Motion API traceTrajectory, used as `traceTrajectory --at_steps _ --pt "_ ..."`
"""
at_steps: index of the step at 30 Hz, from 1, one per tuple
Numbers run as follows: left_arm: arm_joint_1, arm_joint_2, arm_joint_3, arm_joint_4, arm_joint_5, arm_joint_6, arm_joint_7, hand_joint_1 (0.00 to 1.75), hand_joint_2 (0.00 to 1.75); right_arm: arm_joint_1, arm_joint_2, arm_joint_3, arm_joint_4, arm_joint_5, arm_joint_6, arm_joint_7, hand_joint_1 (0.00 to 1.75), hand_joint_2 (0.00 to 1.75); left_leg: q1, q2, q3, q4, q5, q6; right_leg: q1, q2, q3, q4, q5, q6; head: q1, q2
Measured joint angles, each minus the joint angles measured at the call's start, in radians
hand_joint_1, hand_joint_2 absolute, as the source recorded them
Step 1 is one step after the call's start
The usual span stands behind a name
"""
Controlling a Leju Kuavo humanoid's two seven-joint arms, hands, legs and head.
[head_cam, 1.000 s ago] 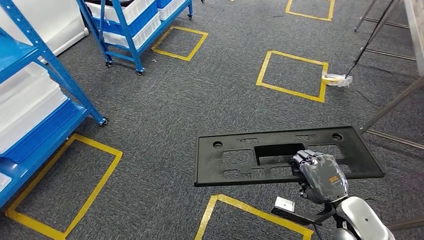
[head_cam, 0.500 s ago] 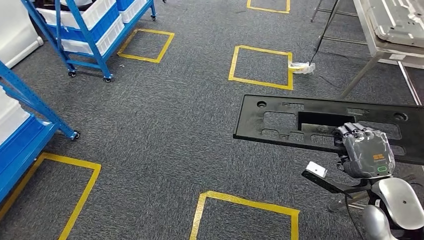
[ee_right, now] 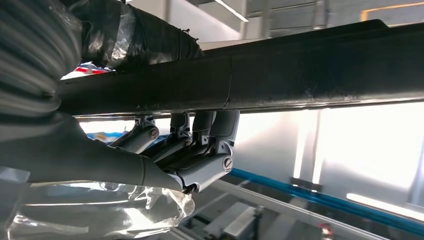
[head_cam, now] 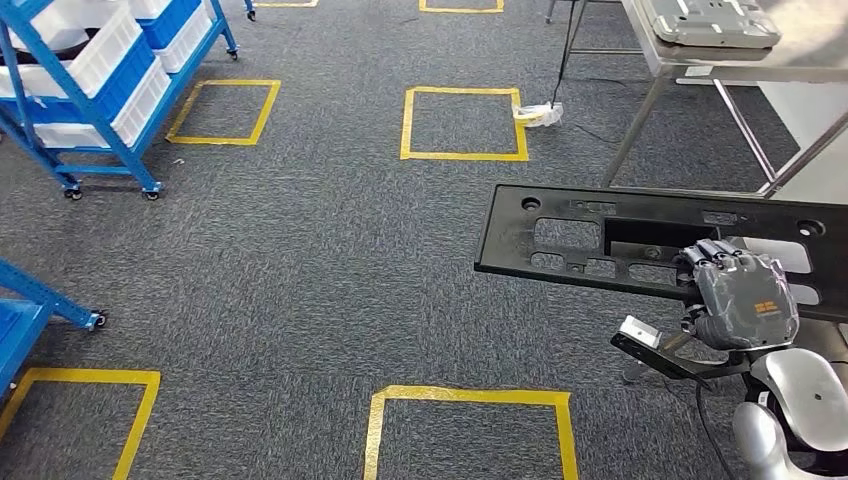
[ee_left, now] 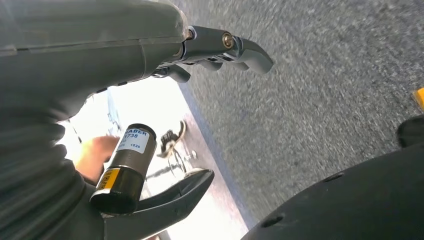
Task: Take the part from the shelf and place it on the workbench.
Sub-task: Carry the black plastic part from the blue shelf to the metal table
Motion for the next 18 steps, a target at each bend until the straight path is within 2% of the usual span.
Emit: traceTrajectory --at_steps 2,3,4,5,6,7,9,10,11,12,13,14,15,16,18 --pt "0.001 0.001 0.0 0.0 0.0 0.0 0.0 0.0 1.75 -0.003 0.0 -0.003 0.001 0.0 0.0 0.0 1.75 1.75 0.001 -0.047 0.054 -0.136 0.068 0.01 -0.001 0.025 -0.003 0.005 -0.001 0.003 0.0 0.0" --pt "0.001 0.001 0.0 0.0 0.0 0.0 0.001 0.0 1.75 -0.005 0.0 -0.006 0.003 0.0 0.001 -0.001 1.75 1.75 0.002 -0.068 0.073 -0.182 0.084 0.014 -0.004 0.037 -0.006 0.006 0.0 0.008 0.0 0.0" --pt "0.001 0.002 0.0 0.0 0.0 0.0 0.001 0.0 1.75 -0.007 0.001 -0.01 0.006 0.0 0.003 -0.003 1.75 1.75 0.001 -0.083 0.082 -0.204 0.087 0.016 -0.008 0.049 -0.011 0.007 0.001 0.015 0.0 0.0" --pt "0.0 0.002 0.0 0.0 0.0 0.0 0.002 0.0 1.75 -0.008 0.001 -0.013 0.008 0.0 0.005 -0.006 1.75 1.75 0.0 -0.081 0.086 -0.211 0.086 0.018 -0.012 0.061 -0.015 0.006 0.003 0.022 0.0 0.0" --pt "-0.001 0.002 0.0 0.0 0.0 -0.001 0.003 0.0 1.75 -0.008 0.001 -0.017 0.01 0.0 0.007 -0.01 1.75 1.75 -0.001 -0.069 0.089 -0.217 0.089 0.021 -0.015 0.071 -0.017 0.003 0.006 0.03 0.0 0.0" --pt "-0.002 0.002 0.0 0.0 0.0 -0.001 0.003 0.0 1.75 -0.007 0.001 -0.02 0.012 0.001 0.009 -0.013 1.75 1.75 -0.001 -0.056 0.094 -0.226 0.093 0.026 -0.014 0.064 -0.019 0.006 0.005 0.036 0.0 0.0" --pt "-0.001 0.003 0.0 0.0 0.0 -0.001 0.004 0.0 1.75 -0.01 0.002 -0.023 0.015 0.005 0.011 -0.018 1.75 1.75 0.002 -0.027 0.106 -0.247 0.102 0.036 -0.011 0.011 -0.042 0.054 -0.027 0.045 0.004 0.0" --pt "0.0 0.003 0.0 0.0 0.0 -0.002 0.004 0.0 1.75 -0.011 0.002 -0.023 0.017 0.009 0.012 -0.018 1.75 1.75 0.0 -0.014 0.109 -0.252 0.104 0.039 -0.012 -0.023 -0.067 0.107 -0.056 0.049 0.006 0.0" --pt "0.0 0.003 0.0 0.0 0.0 -0.002 0.004 0.0 1.75 -0.012 0.004 -0.023 0.019 0.013 0.013 -0.019 1.75 1.75 0.0 -0.002 0.11 -0.254 0.103 0.04 -0.014 -0.044 -0.098 0.169 -0.087 0.054 0.008 0.0" --pt "0.0 0.003 0.0 0.0 0.0 -0.002 0.004 0.0 1.75 -0.012 0.006 -0.023 0.022 0.018 0.015 -0.018 1.75 1.75 -0.001 0.011 0.11 -0.254 0.102 0.04 -0.017 -0.052 -0.125 0.224 -0.108 0.059 0.008 0.0" --pt "0.0 0.003 0.0 0.0 0.0 -0.003 0.004 0.0 1.75 -0.011 0.008 -0.022 0.026 0.022 0.016 -0.018 1.75 1.75 -0.001 0.023 0.11 -0.254 0.1 0.039 -0.021 -0.056 -0.14 0.253 -0.112 0.063 0.008 0.0" --pt "0.0 0.002 0.0 0.0 0.0 -0.003 0.004 0.0 1.75 -0.011 0.009 -0.022 0.03 0.025 0.017 -0.017 1.75 1.75 -0.001 0.036 0.111 -0.253 0.098 0.038 -0.024 -0.06 -0.135 0.245 -0.097 0.067 0.008 0.0" --pt "-0.001 0.002 0.0 0.0 0.0 -0.003 0.004 0.0 1.75 -0.012 0.01 -0.022 0.034 0.026 0.017 -0.016 1.75 1.75 0.0 0.049 0.113 -0.252 0.095 0.035 -0.027 -0.068 -0.111 0.2 -0.068 0.07 0.008 0.0" --pt "-0.001 0.002 0.0 0.0 0.0 -0.003 0.004 0.0 1.75 -0.014 0.01 -0.022 0.037 0.027 0.017 -0.016 1.75 1.75 0.0 0.061 0.115 -0.25 0.091 0.031 -0.029 -0.084 -0.073 0.13 -0.034 0.073 0.008 0.0" --pt "-0.001 0.001 0.0 0.0 0.0 -0.002 0.004 0.0 1.75 -0.018 0.012 -0.022 0.041 0.027 0.016 -0.015 1.75 1.75 -0.004 0.079 0.117 -0.244 0.083 0.02 -0.023 -0.117 -0.015 0.019 0.003 0.067 0.007 0.0"
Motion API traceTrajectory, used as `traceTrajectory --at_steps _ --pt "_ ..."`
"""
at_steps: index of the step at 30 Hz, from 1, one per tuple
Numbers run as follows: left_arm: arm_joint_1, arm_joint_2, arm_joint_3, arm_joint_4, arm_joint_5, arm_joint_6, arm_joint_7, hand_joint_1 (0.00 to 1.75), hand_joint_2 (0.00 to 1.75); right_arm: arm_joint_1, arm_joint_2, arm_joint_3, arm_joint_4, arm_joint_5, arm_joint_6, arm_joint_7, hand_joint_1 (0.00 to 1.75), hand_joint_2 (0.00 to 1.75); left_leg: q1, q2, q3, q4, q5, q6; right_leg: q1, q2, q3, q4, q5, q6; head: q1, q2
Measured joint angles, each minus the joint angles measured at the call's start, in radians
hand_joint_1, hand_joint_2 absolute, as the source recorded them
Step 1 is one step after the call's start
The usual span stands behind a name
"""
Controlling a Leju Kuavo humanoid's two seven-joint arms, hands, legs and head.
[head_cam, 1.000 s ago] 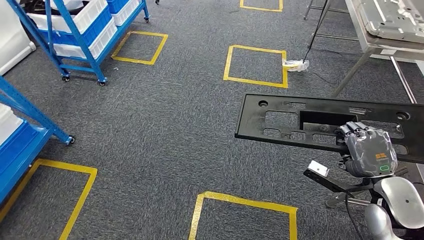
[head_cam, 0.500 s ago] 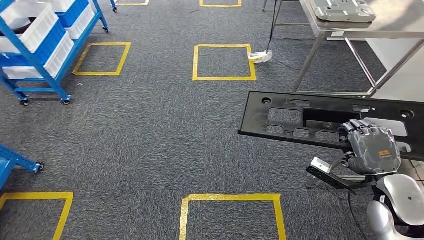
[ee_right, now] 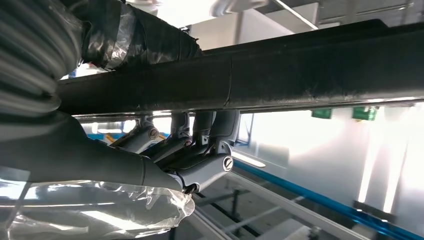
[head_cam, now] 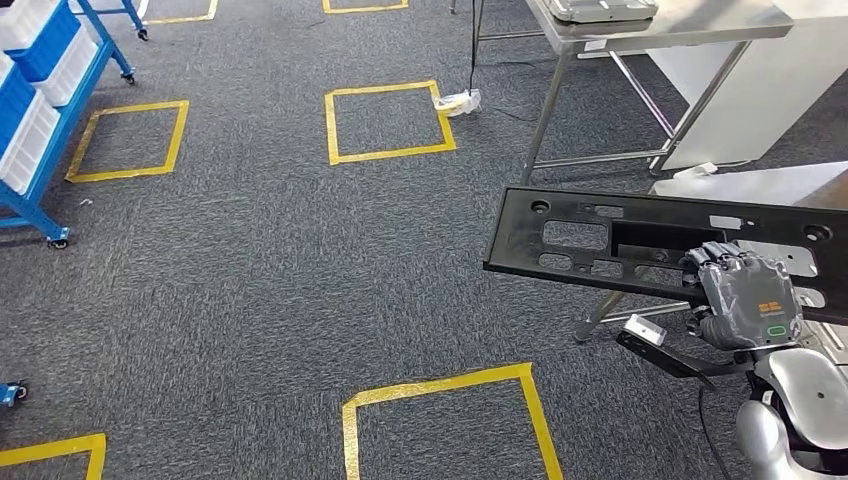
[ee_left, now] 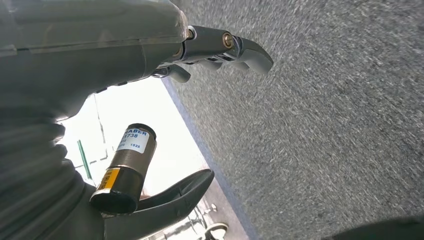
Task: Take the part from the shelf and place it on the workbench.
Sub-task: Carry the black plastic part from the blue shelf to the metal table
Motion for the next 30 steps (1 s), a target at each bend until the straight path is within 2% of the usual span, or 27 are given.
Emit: traceTrajectory --at_steps 1,2,4,6,8,9,10,11,12,13,15,17,19,20,21,23,24,25,26,27,28,29,30 --pt "0.0 0.0 0.0 0.0 0.0 0.0 0.0 0.0 1.75 -0.001 0.001 0.0 0.002 0.0 0.0 0.001 1.75 1.75 -0.002 0.008 0.001 0.002 -0.004 -0.006 0.004 -0.007 0.011 -0.024 0.003 -0.007 -0.001 0.0" --pt "-0.001 0.0 0.0 0.0 0.0 0.0 0.0 0.0 1.75 -0.002 0.001 0.0 0.004 0.0 0.0 0.002 1.75 1.75 -0.004 0.016 0.003 0.003 -0.007 -0.011 0.009 -0.003 0.009 -0.025 0.0 -0.014 -0.001 0.0" --pt "-0.004 -0.001 0.0 0.0 0.0 0.001 0.0 0.0 1.75 -0.001 0.002 0.0 0.006 0.0 0.0 0.004 1.75 1.75 -0.001 0.025 0.007 0.007 -0.016 -0.022 0.008 0.02 0.009 -0.027 0.001 -0.028 -0.002 0.0" --pt "-0.005 -0.001 0.0 0.0 0.0 0.001 0.001 0.0 1.75 -0.004 0.003 0.0 0.006 0.0 0.0 0.007 1.75 1.75 0.004 -0.008 -0.011 0.053 -0.049 -0.032 0.005 0.04 0.013 -0.032 0.002 -0.041 -0.003 0.0" --pt "-0.002 -0.001 0.0 0.0 0.0 0.001 0.001 0.0 1.75 -0.007 0.006 0.0 0.005 0.0 0.0 0.012 1.75 1.75 0.007 -0.054 -0.069 0.173 -0.108 -0.034 0.007 0.058 0.016 -0.032 0.0 -0.052 -0.003 0.0" --pt "-0.001 -0.002 0.001 0.0 0.0 0.001 0.002 0.0 1.75 -0.006 0.008 0.0 0.005 0.0 0.0 0.015 1.75 1.75 0.007 -0.063 -0.105 0.239 -0.131 -0.034 0.009 0.069 0.016 -0.03 -0.001 -0.055 -0.003 0.0" --pt "0.0 -0.002 0.001 0.0 0.0 0.001 0.002 0.0 1.75 -0.005 0.01 0.0 0.005 0.0 0.0 0.018 1.75 1.75 0.007 -0.068 -0.131 0.283 -0.138 -0.032 0.011 0.082 0.017 -0.029 -0.002 -0.057 -0.003 0.0" --pt "0.0 -0.002 0.002 0.0 0.0 0.001 0.002 0.0 1.75 -0.003 0.012 0.0 0.005 -0.001 0.0 0.02 1.75 1.75 0.007 -0.07 -0.143 0.294 -0.126 -0.03 0.013 0.096 0.017 -0.027 -0.004 -0.059 -0.003 0.0" --pt "0.0 -0.002 0.003 0.0 0.0 0.002 0.002 0.0 1.75 -0.001 0.013 -0.001 0.005 -0.002 0.001 0.023 1.75 1.75 0.007 -0.073 -0.136 0.266 -0.096 -0.027 0.014 0.11 0.019 -0.024 -0.005 -0.059 -0.003 0.0" --pt "0.0 -0.002 0.004 0.0 0.0 0.004 0.002 0.0 1.75 0.001 0.015 -0.005 0.004 -0.005 0.001 0.025 1.75 1.75 0.007 -0.083 -0.113 0.206 -0.054 -0.023 0.014 0.124 0.02 -0.022 -0.007 -0.059 -0.003 0.0" --pt "0.001 -0.002 0.007 0.0 0.0 0.01 0.003 0.0 1.75 0.004 0.019 -0.019 0.002 -0.009 0.003 0.029 1.75 1.75 0.009 -0.128 -0.062 0.086 0.0 -0.014 0.014 0.151 0.019 -0.016 -0.012 -0.053 -0.003 0.0" --pt "0.001 -0.002 0.008 0.0 0.0 0.012 0.007 0.0 1.75 0.007 0.023 -0.038 0.001 -0.013 0.006 0.032 1.75 1.75 0.008 -0.154 -0.041 0.039 0.005 -0.009 0.009 0.173 0.012 -0.015 -0.01 -0.041 -0.002 0.0" --pt "-0.002 -0.002 0.01 0.0 0.0 0.008 0.01 0.0 1.75 0.014 0.026 -0.061 0.001 -0.016 0.008 0.034 1.75 1.75 0.007 -0.135 -0.033 0.026 0.009 -0.001 0.003 0.187 0.008 -0.019 -0.007 -0.028 -0.002 0.0" --pt "-0.002 -0.002 0.011 0.0 0.0 0.004 0.013 0.0 1.75 0.017 0.027 -0.073 0.001 -0.018 0.009 0.033 1.75 1.75 0.007 -0.123 -0.028 0.016 0.013 0.006 0.004 0.172 0.006 -0.014 -0.012 -0.024 -0.001 0.0" --pt "-0.002 -0.002 0.013 0.0 0.0 0.001 0.015 0.0 1.75 0.016 0.028 -0.085 0.002 -0.02 0.01 0.033 1.75 1.75 0.008 -0.11 -0.023 0.007 0.017 0.013 0.005 0.145 -0.005 0.008 -0.027 -0.02 0.0 0.0" --pt "0.0 -0.003 0.016 0.0 0.0 -0.003 0.019 0.0 1.75 0.013 0.035 -0.108 0.003 -0.025 0.015 0.034 1.75 1.75 0.008 -0.085 -0.016 -0.003 0.019 0.02 0.005 0.084 -0.053 0.108 -0.079 -0.013 0.002 0.0" --pt "0.001 -0.003 0.017 0.0 0.0 -0.004 0.02 0.0 1.75 0.012 0.038 -0.118 0.005 -0.028 0.018 0.035 1.75 1.75 0.008 -0.072 -0.015 -0.003 0.018 0.021 0.004 0.071 -0.085 0.171 -0.105 -0.009 0.003 0.0" --pt "0.001 -0.003 0.017 0.0 0.0 -0.005 0.021 0.0 1.75 0.013 0.041 -0.125 0.008 -0.031 0.021 0.035 1.75 1.75 0.007 -0.06 -0.014 -0.003 0.016 0.021 0.001 0.066 -0.109 0.217 -0.117 -0.005 0.003 0.0" --pt "0.001 -0.003 0.018 0.0 0.0 -0.005 0.022 0.0 1.75 0.016 0.044 -0.132 0.01 -0.033 0.023 0.035 1.75 1.75 0.007 -0.048 -0.013 -0.002 0.014 0.02 -0.001 0.062 -0.119 0.232 -0.112 -0.001 0.003 0.0" --pt "0.0 -0.004 0.019 0.0 0.0 -0.005 0.023 0.0 1.75 0.018 0.046 -0.137 0.013 -0.034 0.025 0.035 1.75 1.75 0.008 -0.035 -0.011 -0.002 0.011 0.018 -0.004 0.057 -0.107 0.207 -0.088 0.002 0.003 0.0" --pt "0.0 -0.005 0.02 0.0 0.0 -0.005 0.023 0.0 1.75 0.019 0.047 -0.141 0.014 -0.035 0.025 0.035 1.75 1.75 0.008 -0.023 -0.008 -0.001 0.008 0.016 -0.006 0.046 -0.077 0.149 -0.054 0.004 0.003 0.0" --pt "0.0 -0.006 0.021 0.0 0.0 -0.005 0.023 0.0 1.75 0.019 0.048 -0.145 0.015 -0.035 0.025 0.035 1.75 1.75 0.007 -0.012 -0.005 0.001 0.003 0.011 -0.005 0.024 -0.041 0.079 -0.026 0.004 0.003 0.0" --pt "0.0 -0.007 0.022 0.0 0.0 -0.005 0.023 0.0 1.75 0.018 0.049 -0.148 0.015 -0.036 0.026 0.035 1.75 1.75 0.005 -0.002 -0.003 0.004 -0.001 0.006 -0.002 0.007 -0.011 0.019 -0.004 0.001 0.003 0.0"
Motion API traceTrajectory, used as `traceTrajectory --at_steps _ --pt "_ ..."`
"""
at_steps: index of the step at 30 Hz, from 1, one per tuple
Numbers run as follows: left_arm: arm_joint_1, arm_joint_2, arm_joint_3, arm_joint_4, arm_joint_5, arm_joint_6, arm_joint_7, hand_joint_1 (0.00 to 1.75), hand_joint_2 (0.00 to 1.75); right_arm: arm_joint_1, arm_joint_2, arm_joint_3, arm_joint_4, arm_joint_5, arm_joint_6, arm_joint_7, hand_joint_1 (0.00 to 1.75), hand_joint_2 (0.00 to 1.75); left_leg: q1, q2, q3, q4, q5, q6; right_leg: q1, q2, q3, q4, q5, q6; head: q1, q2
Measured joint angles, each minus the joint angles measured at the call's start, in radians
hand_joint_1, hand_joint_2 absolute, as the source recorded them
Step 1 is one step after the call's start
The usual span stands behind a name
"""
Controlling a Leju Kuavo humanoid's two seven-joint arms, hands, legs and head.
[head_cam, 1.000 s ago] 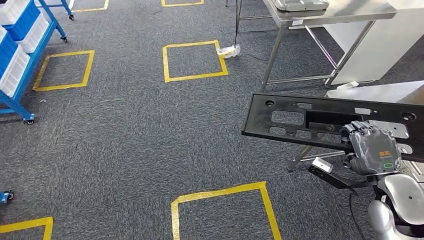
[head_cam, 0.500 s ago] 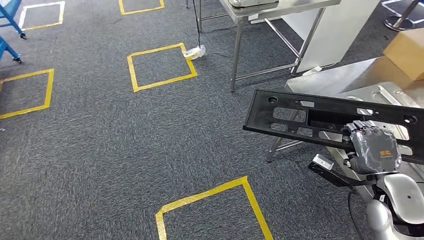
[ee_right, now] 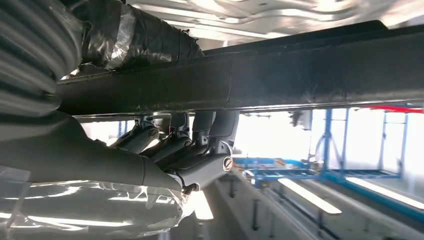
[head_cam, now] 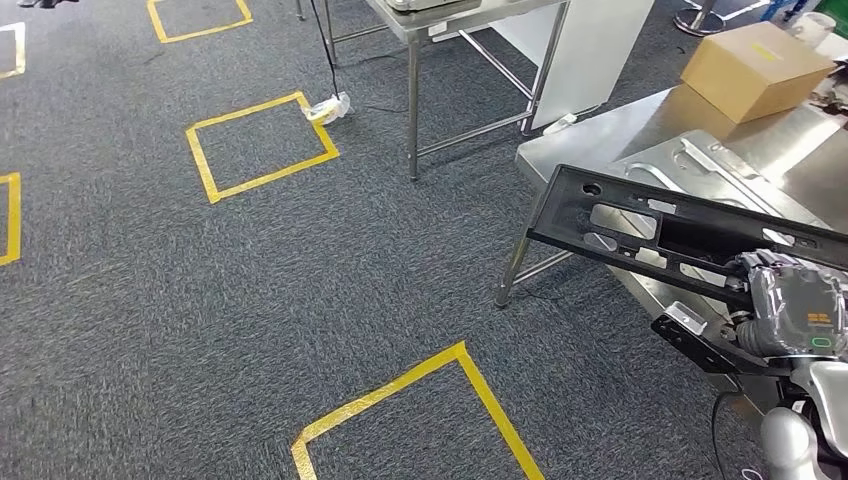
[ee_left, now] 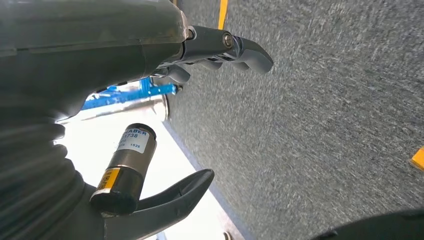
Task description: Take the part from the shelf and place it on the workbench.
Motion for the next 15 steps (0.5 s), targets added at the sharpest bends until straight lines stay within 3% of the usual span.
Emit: traceTrajectory --at_steps 2,4,5,7,8,10,11,12,13,15 --pt "-0.001 -0.001 0.001 0.0 0.0 -0.002 0.001 0.0 1.75 0.0 0.002 -0.004 0.002 0.0 0.0 0.0 1.75 1.75 -0.004 0.017 0.004 0.003 -0.008 -0.012 0.009 -0.014 0.021 -0.047 0.008 -0.012 -0.001 0.0" --pt "-0.005 -0.001 0.002 0.0 0.0 -0.005 0.003 0.0 1.75 0.002 0.005 -0.009 0.004 0.0 0.001 -0.002 1.75 1.75 -0.004 0.032 0.01 0.002 -0.013 -0.023 0.01 0.011 0.019 -0.046 0.009 -0.025 -0.002 0.0" --pt "-0.007 -0.001 0.002 0.0 0.0 -0.007 0.004 0.0 1.75 0.004 0.006 -0.012 0.004 0.0 0.001 -0.005 1.75 1.75 -0.002 0.026 0.01 0.009 -0.021 -0.029 0.008 0.021 0.021 -0.049 0.011 -0.031 -0.002 0.0" --pt "-0.007 -0.001 0.002 0.0 0.0 -0.01 0.006 0.0 1.75 0.004 0.012 -0.015 0.003 0.0 0.001 -0.008 1.75 1.75 0.002 -0.015 -0.015 0.076 -0.063 -0.038 0.004 0.04 0.025 -0.056 0.014 -0.045 -0.004 0.0" --pt "-0.006 -0.001 0.002 0.0 0.0 -0.011 0.007 0.0 1.75 0.004 0.017 -0.015 0.004 0.0 0.001 -0.01 1.75 1.75 0.003 -0.04 -0.044 0.141 -0.096 -0.039 0.005 0.049 0.025 -0.056 0.014 -0.05 -0.004 0.0" --pt "-0.004 -0.001 0.003 0.0 0.001 -0.011 0.008 0.0 1.75 0.008 0.028 -0.015 0.004 0.002 0.002 -0.011 1.75 1.75 0.002 -0.064 -0.108 0.269 -0.146 -0.036 0.009 0.072 0.024 -0.053 0.012 -0.056 -0.005 0.0" --pt "-0.004 -0.001 0.003 0.0 0.001 -0.011 0.009 0.0 1.75 0.01 0.033 -0.015 0.004 0.003 0.002 -0.011 1.75 1.75 0.002 -0.067 -0.124 0.295 -0.146 -0.033 0.011 0.084 0.024 -0.05 0.011 -0.058 -0.004 0.0" --pt "-0.004 -0.001 0.004 0.0 0.002 -0.011 0.009 0.0 1.75 0.013 0.036 -0.015 0.004 0.003 0.003 -0.012 1.75 1.75 0.001 -0.07 -0.122 0.283 -0.126 -0.029 0.013 0.097 0.025 -0.047 0.01 -0.058 -0.004 0.0" --pt "-0.004 -0.001 0.004 0.0 0.001 -0.011 0.01 0.0 1.75 0.014 0.039 -0.015 0.004 0.004 0.003 -0.012 1.75 1.75 0.0 -0.076 -0.103 0.233 -0.09 -0.024 0.015 0.111 0.025 -0.045 0.009 -0.059 -0.004 0.0" --pt "-0.002 -0.001 0.004 0.0 0.0 -0.013 0.012 0.0 1.75 0.013 0.046 -0.015 0.005 0.009 0.004 -0.012 1.75 1.75 0.0 -0.122 -0.049 0.099 -0.023 -0.011 0.016 0.137 0.022 -0.041 0.008 -0.057 -0.004 0.0"
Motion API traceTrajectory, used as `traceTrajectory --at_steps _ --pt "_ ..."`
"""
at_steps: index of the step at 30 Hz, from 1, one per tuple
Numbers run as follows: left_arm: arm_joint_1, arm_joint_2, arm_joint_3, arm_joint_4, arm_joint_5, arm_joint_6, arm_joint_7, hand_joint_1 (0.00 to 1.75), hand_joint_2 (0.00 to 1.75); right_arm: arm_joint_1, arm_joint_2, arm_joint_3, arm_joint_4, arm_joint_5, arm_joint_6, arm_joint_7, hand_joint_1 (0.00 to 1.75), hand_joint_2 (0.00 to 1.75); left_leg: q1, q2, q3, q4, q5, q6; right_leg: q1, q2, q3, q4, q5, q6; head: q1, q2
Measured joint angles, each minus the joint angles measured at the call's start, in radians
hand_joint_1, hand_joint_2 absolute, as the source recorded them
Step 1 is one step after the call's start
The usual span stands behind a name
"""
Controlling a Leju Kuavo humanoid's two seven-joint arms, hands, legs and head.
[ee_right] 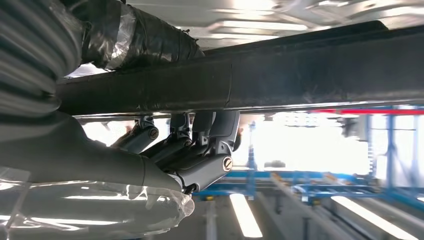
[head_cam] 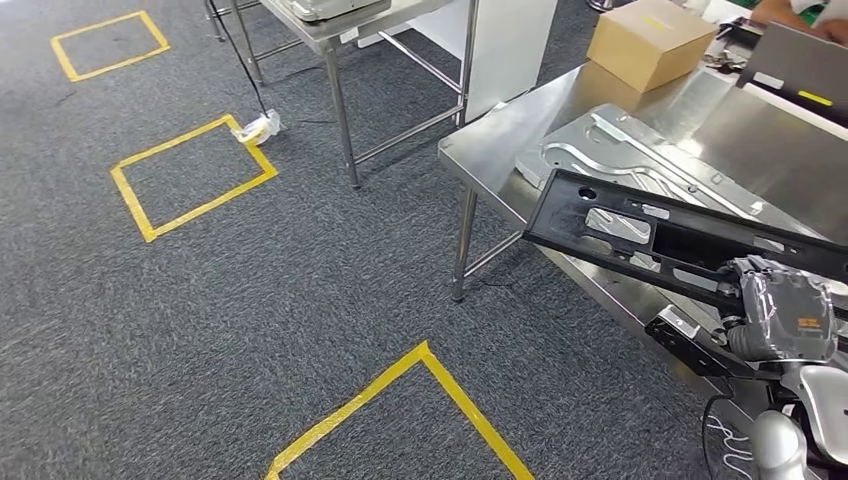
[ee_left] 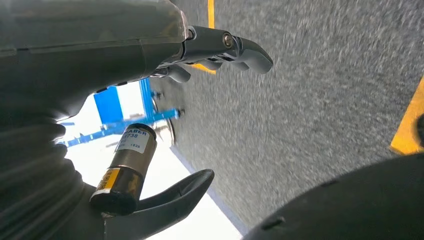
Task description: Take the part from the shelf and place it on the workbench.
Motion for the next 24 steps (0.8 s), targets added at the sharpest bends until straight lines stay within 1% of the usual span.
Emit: traceTrajectory --at_steps 1,2,3,4,5,6,7,8,9,10,11,12,13,14,15,16,17,18,19,21,24 --pt "0.001 0.0 0.0 0.0 0.0 -0.001 0.001 0.0 1.75 -0.001 0.004 0.0 0.002 0.002 0.001 0.0 1.75 1.75 0.0 -0.022 0.02 -0.047 0.017 0.004 -0.002 0.013 -0.003 0.001 0.001 0.004 0.0 0.0" --pt "0.002 0.001 0.0 0.0 0.0 -0.003 0.002 0.0 1.75 -0.001 0.009 0.0 0.004 0.005 0.002 0.0 1.75 1.75 -0.001 -0.038 0.03 -0.07 0.021 0.007 -0.004 0.025 -0.007 0.002 0.002 0.009 0.0 0.0" --pt "0.002 0.001 0.0 0.0 0.0 -0.005 0.003 0.0 1.75 -0.001 0.013 0.001 0.007 0.009 0.002 0.0 1.75 1.75 -0.002 -0.038 0.034 -0.076 0.02 0.008 -0.007 0.037 -0.01 0.001 0.005 0.016 0.0 0.0" --pt "0.001 0.001 0.0 0.0 0.0 -0.006 0.004 0.0 1.75 0.001 0.015 0.003 0.009 0.015 0.002 0.001 1.75 1.75 -0.003 -0.026 0.037 -0.081 0.022 0.011 -0.009 0.049 -0.012 -0.002 0.008 0.024 -0.001 0.0" --pt "0.0 0.001 0.0 0.0 0.0 -0.008 0.005 0.0 1.75 0.002 0.018 0.006 0.011 0.024 0.002 0.003 1.75 1.75 -0.002 -0.015 0.04 -0.088 0.026 0.015 -0.01 0.047 -0.013 -0.002 0.008 0.03 0.0 0.0" --pt "0.0 0.001 0.0 0.0 0.0 -0.01 0.006 0.0 1.75 0.001 0.021 0.011 0.013 0.039 0.001 0.009 1.75 1.75 0.001 -0.004 0.044 -0.097 0.031 0.02 -0.008 0.027 -0.019 0.009 0.0 0.034 0.002 0.0" --pt "0.0 0.0 0.0 0.0 0.0 -0.013 0.007 0.0 1.75 -0.005 0.025 0.019 0.015 0.058 0.001 0.019 1.75 1.75 0.003 0.008 0.047 -0.106 0.036 0.025 -0.006 -0.005 -0.034 0.038 -0.02 0.037 0.004 0.0" --pt "0.001 0.0 0.0 0.0 0.0 -0.015 0.008 0.0 1.75 -0.013 0.032 0.031 0.018 0.079 0.002 0.033 1.75 1.75 0.004 0.019 0.049 -0.11 0.038 0.027 -0.007 -0.042 -0.057 0.087 -0.049 0.039 0.006 0.0" --pt "0.001 0.0 0.001 0.0 0.0 -0.017 0.009 0.0 1.75 -0.022 0.04 0.047 0.021 0.097 0.006 0.048 1.75 1.75 0.004 0.029 0.049 -0.112 0.039 0.028 -0.007 -0.069 -0.087 0.15 -0.081 0.044 0.008 0.0" --pt "0.001 0.001 0.001 0.0 0.0 -0.019 0.01 0.0 1.75 -0.028 0.049 0.064 0.025 0.109 0.013 0.06 1.75 1.75 0.004 0.039 0.049 -0.112 0.038 0.028 -0.01 -0.08 -0.115 0.211 -0.105 0.048 0.008 0.0" --pt "0.001 0.0 0.001 0.0 0.0 -0.02 0.011 0.0 1.75 -0.032 0.058 0.081 0.029 0.115 0.019 0.069 1.75 1.75 0.004 0.047 0.049 -0.111 0.038 0.028 -0.013 -0.084 -0.131 0.247 -0.113 0.052 0.008 0.0" --pt "0.001 0.0 0.001 0.0 0.0 -0.021 0.011 0.0 1.75 -0.035 0.065 0.098 0.033 0.116 0.025 0.073 1.75 1.75 0.004 0.053 0.049 -0.11 0.036 0.027 -0.017 -0.085 -0.13 0.25 -0.103 0.055 0.008 0.0" --pt "0.0 0.0 0.001 0.0 0.0 -0.021 0.012 0.0 1.75 -0.038 0.072 0.114 0.037 0.116 0.027 0.076 1.75 1.75 0.004 0.058 0.049 -0.108 0.035 0.025 -0.019 -0.087 -0.107 0.212 -0.076 0.057 0.008 0.0" --pt "-0.001 -0.001 0.001 0.0 0.0 -0.022 0.012 0.0 1.75 -0.042 0.078 0.129 0.039 0.115 0.027 0.077 1.75 1.75 0.004 0.061 0.05 -0.106 0.033 0.022 -0.021 -0.09 -0.07 0.146 -0.042 0.058 0.008 0.0" --pt "-0.001 -0.002 0.001 0.0 0.0 -0.022 0.013 0.0 1.75 -0.047 0.083 0.142 0.04 0.115 0.027 0.078 1.75 1.75 0.003 0.063 0.05 -0.103 0.03 0.018 -0.02 -0.094 -0.033 0.079 -0.02 0.056 0.008 0.0" --pt "-0.002 -0.002 0.001 0.0 0.0 -0.022 0.014 0.0 1.75 -0.052 0.087 0.152 0.04 0.115 0.027 0.079 1.75 1.75 0.002 0.064 0.049 -0.1 0.028 0.014 -0.018 -0.097 -0.004 0.026 -0.005 0.052 0.008 0.0" --pt "-0.002 -0.003 0.001 0.0 0.0 -0.022 0.014 0.0 1.75 -0.055 0.091 0.161 0.04 0.115 0.026 0.08 1.75 1.75 -0.001 0.064 0.047 -0.095 0.024 0.012 -0.017 -0.099 0.011 -0.006 -0.002 0.049 0.008 0.0" --pt "-0.002 -0.003 0.001 0.0 0.0 -0.022 0.015 0.0 1.75 -0.058 0.095 0.17 0.041 0.115 0.026 0.081 1.75 1.75 -0.003 0.063 0.045 -0.093 0.023 0.013 -0.015 -0.099 0.015 -0.014 -0.007 0.046 0.007 0.0" --pt "-0.002 -0.003 0.001 0.0 0.0 -0.021 0.015 0.0 1.75 -0.058 0.099 0.178 0.041 0.114 0.026 0.082 1.75 1.75 -0.003 0.063 0.045 -0.091 0.022 0.014 -0.014 -0.098 0.014 -0.016 -0.005 0.044 0.006 0.0" --pt "-0.001 -0.003 0.001 0.0 0.0 -0.02 0.015 0.0 1.75 -0.059 0.105 0.192 0.042 0.112 0.027 0.084 1.75 1.75 -0.001 0.062 0.046 -0.093 0.022 0.016 -0.011 -0.098 0.015 -0.015 -0.007 0.041 0.006 0.0" --pt "-0.001 -0.003 0.001 0.0 0.0 -0.019 0.013 0.0 1.75 -0.06 0.109 0.207 0.041 0.111 0.027 0.084 1.75 1.75 0.001 0.062 0.049 -0.097 0.024 0.011 -0.007 -0.098 0.014 -0.012 -0.01 0.035 0.006 0.0"
